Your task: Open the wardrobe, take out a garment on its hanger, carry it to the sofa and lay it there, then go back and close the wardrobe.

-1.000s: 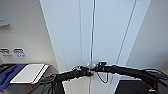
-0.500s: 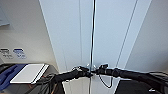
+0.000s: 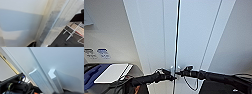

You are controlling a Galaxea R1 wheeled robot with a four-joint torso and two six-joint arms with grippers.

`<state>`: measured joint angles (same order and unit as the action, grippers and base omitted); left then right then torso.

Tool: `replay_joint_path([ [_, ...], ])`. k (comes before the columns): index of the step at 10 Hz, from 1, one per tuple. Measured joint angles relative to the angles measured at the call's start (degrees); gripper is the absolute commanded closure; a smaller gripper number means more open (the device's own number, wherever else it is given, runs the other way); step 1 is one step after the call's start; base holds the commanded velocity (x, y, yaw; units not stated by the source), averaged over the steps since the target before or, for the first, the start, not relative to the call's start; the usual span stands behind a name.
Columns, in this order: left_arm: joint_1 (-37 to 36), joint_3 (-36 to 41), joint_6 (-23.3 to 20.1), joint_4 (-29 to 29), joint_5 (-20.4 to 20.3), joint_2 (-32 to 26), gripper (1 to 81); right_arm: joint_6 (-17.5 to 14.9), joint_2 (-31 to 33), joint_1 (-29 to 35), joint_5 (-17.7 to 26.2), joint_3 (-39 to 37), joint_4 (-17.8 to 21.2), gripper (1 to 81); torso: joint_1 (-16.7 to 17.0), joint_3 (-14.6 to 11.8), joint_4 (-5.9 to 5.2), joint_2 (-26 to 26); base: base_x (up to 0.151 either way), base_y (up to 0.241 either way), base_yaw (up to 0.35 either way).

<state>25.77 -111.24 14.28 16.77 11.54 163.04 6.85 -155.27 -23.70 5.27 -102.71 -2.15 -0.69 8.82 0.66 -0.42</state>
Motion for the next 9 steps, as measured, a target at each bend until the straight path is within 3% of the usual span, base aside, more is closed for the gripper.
replay_joint_path([
  [3, 4.16, 9.28, -0.59, 0.00, -6.73, -6.81, 1.0, -0.27, 0.83, -0.78, -0.37, 1.33, -0.20, 1.0, -0.02, 0.00, 0.00, 0.00, 0.000, 0.000, 0.000],
  [9, 9.59, 22.91, -0.98, 0.01, -11.14, -17.51, 1.0, -0.79, 8.44, -3.64, 0.18, 12.65, -0.46, 1.0, -0.02, 0.00, 0.00, 0.00, 0.000, 0.000, 0.000],
])
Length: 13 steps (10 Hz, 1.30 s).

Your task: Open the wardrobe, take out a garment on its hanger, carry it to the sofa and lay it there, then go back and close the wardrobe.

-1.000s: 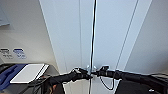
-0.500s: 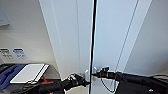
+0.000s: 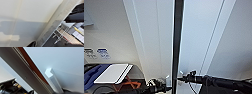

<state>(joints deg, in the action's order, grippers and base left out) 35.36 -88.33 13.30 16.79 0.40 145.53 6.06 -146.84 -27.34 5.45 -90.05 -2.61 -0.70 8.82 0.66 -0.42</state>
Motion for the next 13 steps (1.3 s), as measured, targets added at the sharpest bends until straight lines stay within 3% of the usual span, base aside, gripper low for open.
replay_joint_path([
  [9, 5.75, 14.14, -0.24, 2.91, -0.35, -14.58, 1.0, -0.05, 11.95, -6.58, -1.84, 12.87, -2.57, 1.0, 0.00, -0.02, 0.02, 0.00, 0.000, 0.000, 0.000],
  [13, 10.45, 18.96, -1.06, 4.74, -4.34, -22.80, 1.0, -0.30, 14.15, -8.59, -3.04, 15.88, -8.24, 1.0, 0.00, -0.02, 0.02, 0.00, 0.000, 0.000, 0.000],
])
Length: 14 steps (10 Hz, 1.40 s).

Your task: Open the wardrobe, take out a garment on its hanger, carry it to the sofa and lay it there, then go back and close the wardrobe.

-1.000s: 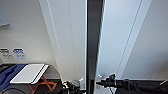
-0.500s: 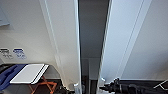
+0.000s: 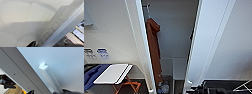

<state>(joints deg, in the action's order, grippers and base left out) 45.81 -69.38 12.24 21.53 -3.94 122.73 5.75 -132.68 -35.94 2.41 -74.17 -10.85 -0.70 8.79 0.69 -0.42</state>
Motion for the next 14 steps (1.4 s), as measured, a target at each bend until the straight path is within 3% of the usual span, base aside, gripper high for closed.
replay_joint_path([
  [3, 4.66, 1.72, -0.26, 0.52, -7.44, -5.16, 1.0, -0.38, 5.07, -3.00, -1.97, 4.13, -2.73, 1.0, 0.00, -0.02, 0.00, 0.00, 0.000, 0.000, 0.000],
  [4, 6.75, 3.15, 1.48, 1.51, -8.48, -6.78, 1.0, -0.39, 7.18, -4.06, -2.82, 5.35, -3.01, 1.0, 0.00, -0.05, 0.00, 0.00, 0.000, 0.000, 0.000],
  [5, 12.84, 8.91, 1.54, 4.43, -5.79, -5.81, 1.0, -0.38, 9.39, -5.21, -3.84, 6.62, -3.32, 1.0, 0.00, -0.05, 0.00, 0.00, 0.000, 0.000, 0.000],
  [6, 15.57, 11.01, 1.56, 5.89, -5.62, -5.07, 1.0, -0.41, 11.82, -6.56, -5.08, 7.72, -3.51, 1.0, 0.06, -0.07, 0.00, -0.02, 0.000, 0.000, 0.000],
  [7, 15.07, 10.18, 1.51, 6.36, -8.73, -8.55, 1.0, -0.39, 14.65, -8.11, -6.68, 8.84, -3.71, 1.0, 0.11, -0.11, 0.00, -0.05, 0.000, 0.000, 0.000],
  [10, 20.37, 9.29, 1.51, 8.29, -12.43, -11.65, 1.0, -0.57, 21.75, -13.90, -13.52, 10.00, -4.00, 1.0, 0.15, -0.18, 0.00, -0.09, 0.000, 0.000, 0.000],
  [13, 24.91, 4.68, 1.56, 8.86, -15.32, -12.01, 1.0, -0.83, 27.67, -20.07, -23.58, 8.24, -3.97, 1.0, 0.15, -0.22, 0.00, -0.09, 0.000, 0.000, 0.000],
  [14, 26.17, 1.57, 1.58, 8.87, -15.60, -11.11, 1.0, 1.52, 28.22, -23.49, -17.87, 5.90, -3.82, 1.0, 0.17, -0.24, 0.00, -0.11, 0.000, 0.000, 0.000],
])
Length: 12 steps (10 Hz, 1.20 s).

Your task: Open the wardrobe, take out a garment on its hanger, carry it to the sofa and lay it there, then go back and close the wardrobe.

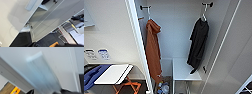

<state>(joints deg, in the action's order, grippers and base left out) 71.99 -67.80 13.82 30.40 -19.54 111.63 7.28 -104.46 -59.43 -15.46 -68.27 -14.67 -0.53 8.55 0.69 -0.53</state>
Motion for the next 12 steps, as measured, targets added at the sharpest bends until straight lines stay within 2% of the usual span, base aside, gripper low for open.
replay_joint_path([
  [1, 1.27, -3.28, 0.09, 0.02, 0.06, 1.57, 1.0, 0.38, -1.85, -7.07, 5.07, -2.51, -0.27, 1.0, 0.02, 0.00, 0.00, 0.00, 0.000, 0.000, 0.000],
  [5, 4.69, -15.91, 1.52, 0.02, -0.44, 10.67, 1.0, 3.80, -4.17, -11.50, 0.39, -13.26, -0.07, 1.0, 0.15, -0.02, 0.00, -0.09, 0.000, 0.000, 0.000],
  [8, 5.69, -23.98, 2.77, -0.69, -0.24, 17.86, 1.0, 6.28, -12.85, -14.28, -0.90, -20.41, 0.00, 1.0, 0.22, -0.05, 0.00, -0.11, 0.000, 0.000, 0.000],
  [12, 5.90, -33.35, 3.01, -3.67, 0.55, 26.55, 1.0, 8.24, -23.65, -18.69, 0.30, -29.44, 0.01, 1.0, 0.24, -0.06, 0.00, -0.13, 0.000, 0.000, 0.000],
])
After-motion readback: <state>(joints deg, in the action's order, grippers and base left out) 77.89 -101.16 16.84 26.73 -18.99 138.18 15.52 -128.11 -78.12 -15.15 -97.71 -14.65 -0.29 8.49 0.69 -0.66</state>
